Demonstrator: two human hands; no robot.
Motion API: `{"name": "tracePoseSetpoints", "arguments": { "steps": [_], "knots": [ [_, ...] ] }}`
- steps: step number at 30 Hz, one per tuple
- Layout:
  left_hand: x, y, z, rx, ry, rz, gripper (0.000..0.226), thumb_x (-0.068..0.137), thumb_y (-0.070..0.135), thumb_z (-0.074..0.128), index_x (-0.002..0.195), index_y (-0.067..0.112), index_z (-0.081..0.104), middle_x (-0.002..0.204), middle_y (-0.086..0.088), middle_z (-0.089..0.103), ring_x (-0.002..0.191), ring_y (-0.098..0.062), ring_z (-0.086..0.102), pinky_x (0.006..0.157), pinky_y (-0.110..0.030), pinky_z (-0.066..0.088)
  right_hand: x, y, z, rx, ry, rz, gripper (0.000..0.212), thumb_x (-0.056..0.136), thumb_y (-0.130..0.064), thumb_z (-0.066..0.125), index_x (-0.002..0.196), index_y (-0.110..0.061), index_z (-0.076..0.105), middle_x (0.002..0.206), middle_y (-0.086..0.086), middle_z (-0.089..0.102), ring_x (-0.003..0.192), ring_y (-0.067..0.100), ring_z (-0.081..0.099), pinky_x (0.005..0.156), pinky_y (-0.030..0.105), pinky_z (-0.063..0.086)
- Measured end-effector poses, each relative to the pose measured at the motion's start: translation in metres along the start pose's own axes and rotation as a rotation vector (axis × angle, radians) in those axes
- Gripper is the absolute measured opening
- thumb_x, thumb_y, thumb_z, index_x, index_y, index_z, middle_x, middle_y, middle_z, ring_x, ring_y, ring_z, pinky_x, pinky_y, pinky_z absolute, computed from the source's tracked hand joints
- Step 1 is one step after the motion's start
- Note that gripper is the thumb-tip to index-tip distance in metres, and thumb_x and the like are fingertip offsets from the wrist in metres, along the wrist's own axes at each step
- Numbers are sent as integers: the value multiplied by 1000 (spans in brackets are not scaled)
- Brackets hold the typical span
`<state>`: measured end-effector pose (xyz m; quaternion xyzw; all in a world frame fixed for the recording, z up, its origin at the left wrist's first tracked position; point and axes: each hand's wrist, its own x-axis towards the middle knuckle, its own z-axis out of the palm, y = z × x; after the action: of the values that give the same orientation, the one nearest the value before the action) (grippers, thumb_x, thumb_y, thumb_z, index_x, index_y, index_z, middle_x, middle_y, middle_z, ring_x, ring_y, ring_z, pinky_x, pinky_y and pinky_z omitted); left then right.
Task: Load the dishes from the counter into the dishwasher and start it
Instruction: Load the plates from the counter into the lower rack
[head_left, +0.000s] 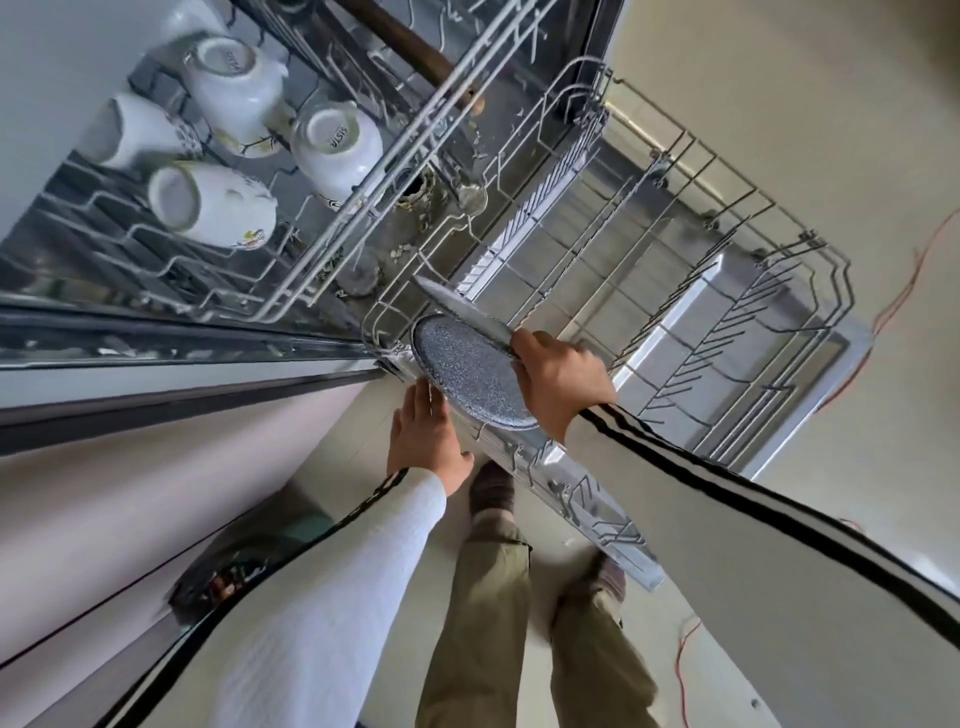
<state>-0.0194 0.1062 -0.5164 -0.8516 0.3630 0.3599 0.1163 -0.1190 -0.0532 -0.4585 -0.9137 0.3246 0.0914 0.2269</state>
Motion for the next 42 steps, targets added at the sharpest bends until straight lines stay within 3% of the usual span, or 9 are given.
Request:
{"name": "tracePoseSetpoints", "arguments": {
  "steps": [11, 14, 17, 21, 25, 31, 34, 37, 42],
  "knots": [
    [9, 19, 8, -22, 30, 87, 81, 88, 45, 63, 154, 10, 31, 165, -13, 11, 152, -27, 4, 124, -36, 5, 8, 21, 12, -24, 22, 3, 21, 103, -24, 49, 122, -17, 49, 81, -2, 55, 64, 24, 57, 54, 29, 46],
    [10, 25, 13, -148, 16, 35, 85, 84, 51, 65, 153, 15, 31, 162, -9, 20, 150, -26, 12, 124, -35, 10, 14, 18, 11, 6, 122, -27, 25, 103, -29, 47, 125, -19, 50, 90, 4, 65, 75, 29, 62, 58, 38, 53],
    [11, 33, 16, -319, 36, 23, 79, 72, 63, 59, 138, 19, 55, 149, -5, 46, 141, -24, 31, 120, -35, 21, 21, 14, 8, 9, 180, -26, 25, 103, -27, 48, 126, -18, 51, 92, 4, 66, 76, 30, 62, 57, 40, 55],
    [5, 39, 11, -586, 80, 9, 80, 67, 48, 84, 134, 13, 56, 141, -6, 51, 133, -25, 40, 118, -38, 28, 20, -1, 12, 10, 274, -121, 25, 98, -24, 60, 122, -18, 57, 92, 0, 69, 74, 28, 64, 56, 38, 56],
    [-2, 41, 8, -685, 31, -51, 99, 61, 65, 78, 141, 16, 48, 141, -2, 48, 132, -18, 41, 117, -34, 32, 22, -5, 19, -28, 178, -125, 27, 95, -19, 63, 122, -19, 56, 95, -2, 67, 74, 24, 63, 54, 34, 54],
    [8, 40, 4, -629, 121, -84, 73, 78, 56, 72, 127, 3, 62, 136, -15, 53, 132, -30, 42, 116, -41, 31, 45, -3, 20, -22, -17, -10, 18, 101, -18, 49, 117, -17, 40, 81, 0, 53, 62, 22, 53, 55, 33, 50],
    [22, 37, 1, -532, 135, -175, 102, 70, 88, 43, 126, 5, 64, 139, -14, 56, 134, -28, 40, 117, -40, 28, 48, -3, 19, -28, -94, 42, 18, 102, -16, 44, 115, -16, 32, 81, 2, 48, 60, 19, 52, 55, 37, 50],
    [35, 38, 2, -255, 46, -216, 128, 63, 97, 15, 145, 3, 46, 152, -23, 38, 141, -34, 29, 119, -41, 22, 40, -1, 21, -28, -109, 54, 34, 100, -16, 41, 130, -17, 25, 102, 10, 51, 76, 24, 57, 74, 43, 55],
    [27, 50, -4, -271, 53, -247, 109, 78, 83, 46, 149, 0, 38, 158, -26, 18, 145, -37, 17, 121, -41, 15, 11, 20, 41, -160, -263, 62, 65, 94, -23, 52, 149, -17, 19, 140, 14, 46, 123, 34, 49, 98, 48, 44]
  ]
}}
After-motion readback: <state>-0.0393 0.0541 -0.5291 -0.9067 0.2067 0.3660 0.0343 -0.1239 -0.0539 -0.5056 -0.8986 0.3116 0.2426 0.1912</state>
